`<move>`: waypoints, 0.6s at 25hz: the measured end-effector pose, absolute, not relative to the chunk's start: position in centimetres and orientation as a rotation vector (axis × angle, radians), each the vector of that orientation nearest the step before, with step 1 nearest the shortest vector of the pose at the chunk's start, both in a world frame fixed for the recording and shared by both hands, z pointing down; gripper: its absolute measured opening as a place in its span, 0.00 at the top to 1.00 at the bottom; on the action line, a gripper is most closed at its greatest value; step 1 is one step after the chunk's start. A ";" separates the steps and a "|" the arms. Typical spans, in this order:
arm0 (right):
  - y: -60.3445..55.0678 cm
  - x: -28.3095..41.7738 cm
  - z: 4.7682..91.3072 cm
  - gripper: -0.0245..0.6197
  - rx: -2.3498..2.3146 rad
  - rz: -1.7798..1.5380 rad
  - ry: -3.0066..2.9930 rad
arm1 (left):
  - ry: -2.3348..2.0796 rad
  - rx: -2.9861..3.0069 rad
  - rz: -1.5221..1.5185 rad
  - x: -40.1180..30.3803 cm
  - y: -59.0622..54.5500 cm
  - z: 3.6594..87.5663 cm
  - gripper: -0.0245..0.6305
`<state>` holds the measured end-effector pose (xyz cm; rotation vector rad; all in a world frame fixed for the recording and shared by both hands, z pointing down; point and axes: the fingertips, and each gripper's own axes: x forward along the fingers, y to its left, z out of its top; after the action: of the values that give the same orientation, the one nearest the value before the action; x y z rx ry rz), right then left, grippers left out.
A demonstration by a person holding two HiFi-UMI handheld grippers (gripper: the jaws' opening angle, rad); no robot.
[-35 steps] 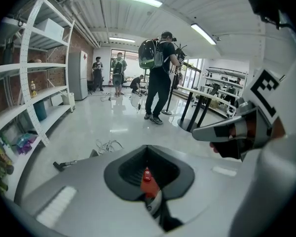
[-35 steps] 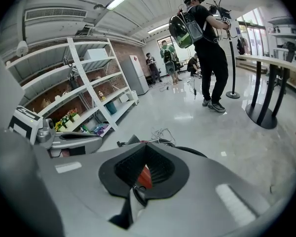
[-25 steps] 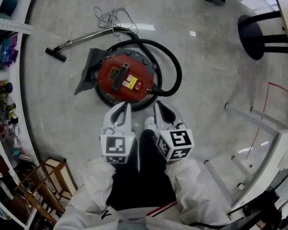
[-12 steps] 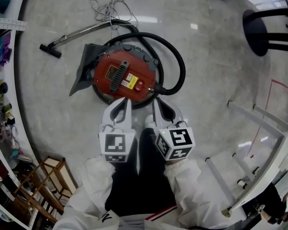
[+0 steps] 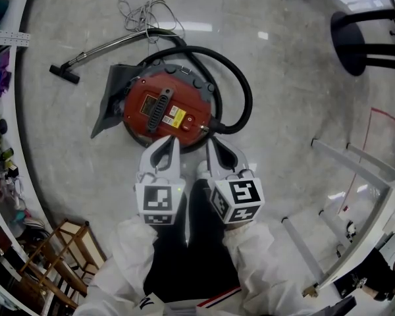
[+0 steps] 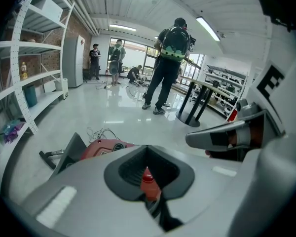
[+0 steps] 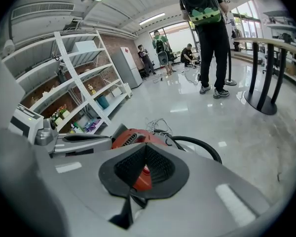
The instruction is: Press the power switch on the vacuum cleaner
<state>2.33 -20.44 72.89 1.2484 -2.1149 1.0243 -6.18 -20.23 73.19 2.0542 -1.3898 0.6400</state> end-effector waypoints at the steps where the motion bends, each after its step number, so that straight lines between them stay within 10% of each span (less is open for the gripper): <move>1: -20.4 2.4 73.0 0.96 1.252 1.027 -2.113 | -1.386 2.055 0.641 -6.1 -20.2 73.3 0.96; 15: -20.6 2.9 73.3 0.96 1.275 1.036 -2.110 | -1.353 2.072 0.654 -4.8 -20.3 74.3 0.96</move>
<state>2.95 -20.55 73.26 1.2746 -2.1097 1.0364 -4.80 -20.26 74.31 2.0721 -1.3533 0.6543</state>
